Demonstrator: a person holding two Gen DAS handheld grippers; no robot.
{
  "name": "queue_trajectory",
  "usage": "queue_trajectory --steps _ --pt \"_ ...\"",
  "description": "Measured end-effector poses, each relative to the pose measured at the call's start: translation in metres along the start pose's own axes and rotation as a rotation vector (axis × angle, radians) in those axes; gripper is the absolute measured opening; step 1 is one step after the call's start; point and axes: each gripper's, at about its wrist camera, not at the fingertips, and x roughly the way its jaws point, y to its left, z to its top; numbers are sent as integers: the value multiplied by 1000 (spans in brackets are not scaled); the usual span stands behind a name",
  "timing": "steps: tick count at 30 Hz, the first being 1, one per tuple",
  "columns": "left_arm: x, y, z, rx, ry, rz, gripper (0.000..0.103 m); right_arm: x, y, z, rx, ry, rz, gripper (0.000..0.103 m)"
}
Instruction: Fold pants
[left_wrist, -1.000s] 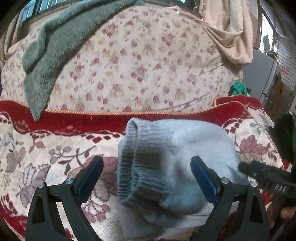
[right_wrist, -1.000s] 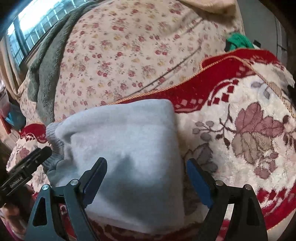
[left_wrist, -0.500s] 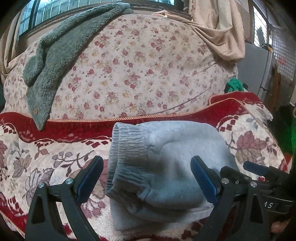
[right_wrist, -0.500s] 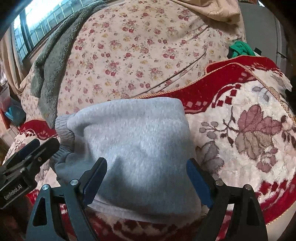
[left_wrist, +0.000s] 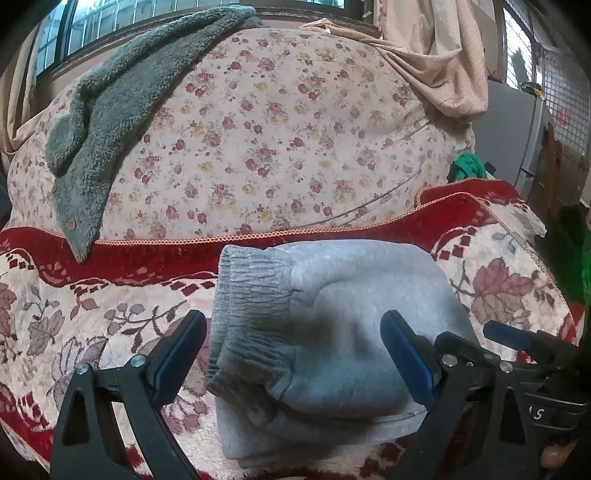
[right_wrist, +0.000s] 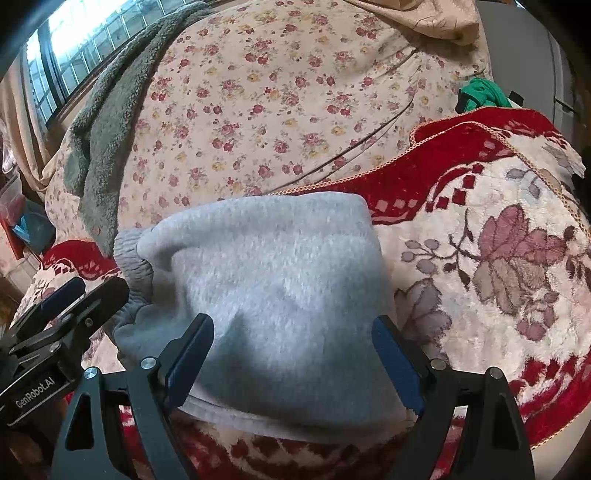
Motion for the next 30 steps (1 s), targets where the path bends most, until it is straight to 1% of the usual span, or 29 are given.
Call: queue_trajectory --steps 25,30 --pt "8 -1 -1 4 15 -1 95 10 -7 -1 17 29 -9 91" --pt "9 -4 -1 13 4 -7 95 12 -8 -1 16 36 -15 91"
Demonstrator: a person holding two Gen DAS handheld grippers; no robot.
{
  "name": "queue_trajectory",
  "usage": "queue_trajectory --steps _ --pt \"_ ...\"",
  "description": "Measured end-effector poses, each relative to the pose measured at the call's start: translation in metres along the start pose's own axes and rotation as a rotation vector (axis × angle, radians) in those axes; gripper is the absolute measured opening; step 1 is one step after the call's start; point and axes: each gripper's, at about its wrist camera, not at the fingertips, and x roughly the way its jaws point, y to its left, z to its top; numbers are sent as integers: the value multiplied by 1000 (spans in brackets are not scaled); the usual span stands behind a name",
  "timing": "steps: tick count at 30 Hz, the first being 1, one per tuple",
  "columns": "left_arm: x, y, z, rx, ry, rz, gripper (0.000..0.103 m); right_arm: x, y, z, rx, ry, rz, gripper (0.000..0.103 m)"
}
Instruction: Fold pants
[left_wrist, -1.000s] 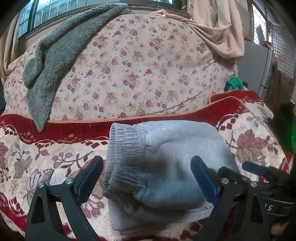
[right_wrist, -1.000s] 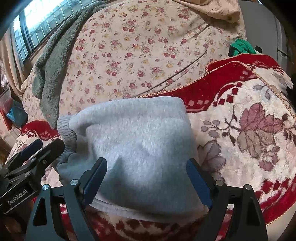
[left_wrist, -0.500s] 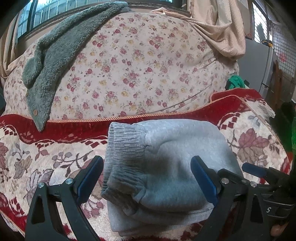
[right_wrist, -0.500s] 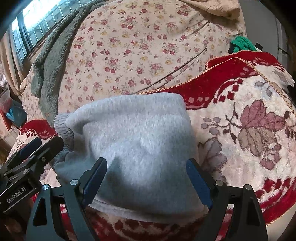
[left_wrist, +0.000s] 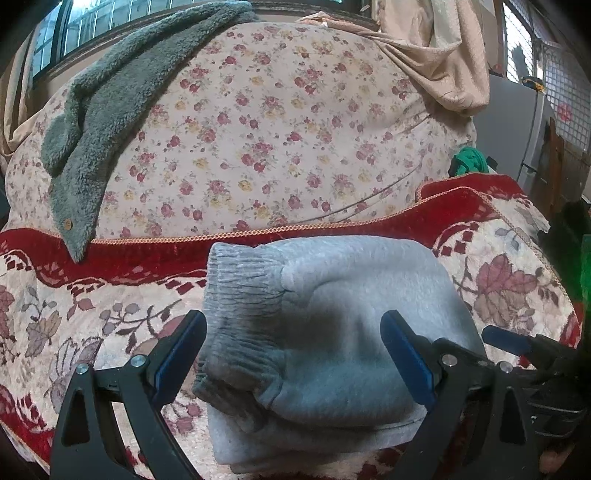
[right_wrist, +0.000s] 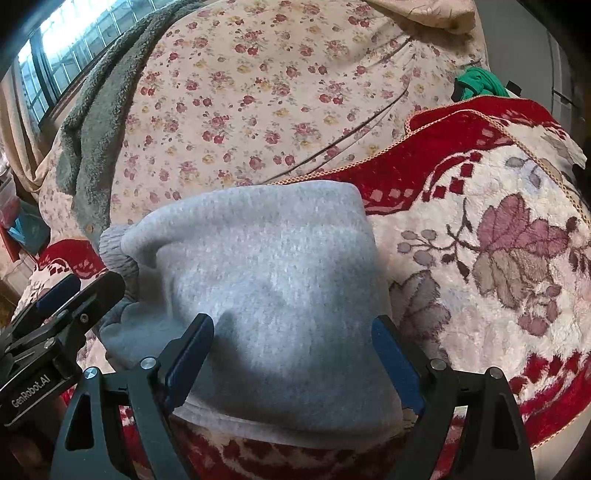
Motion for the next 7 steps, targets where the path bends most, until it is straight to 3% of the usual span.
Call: queue_trajectory --steps 7 --pt "-7 -8 -3 52 -46 -37 95 1 7 -2 -31 0 -25 91"
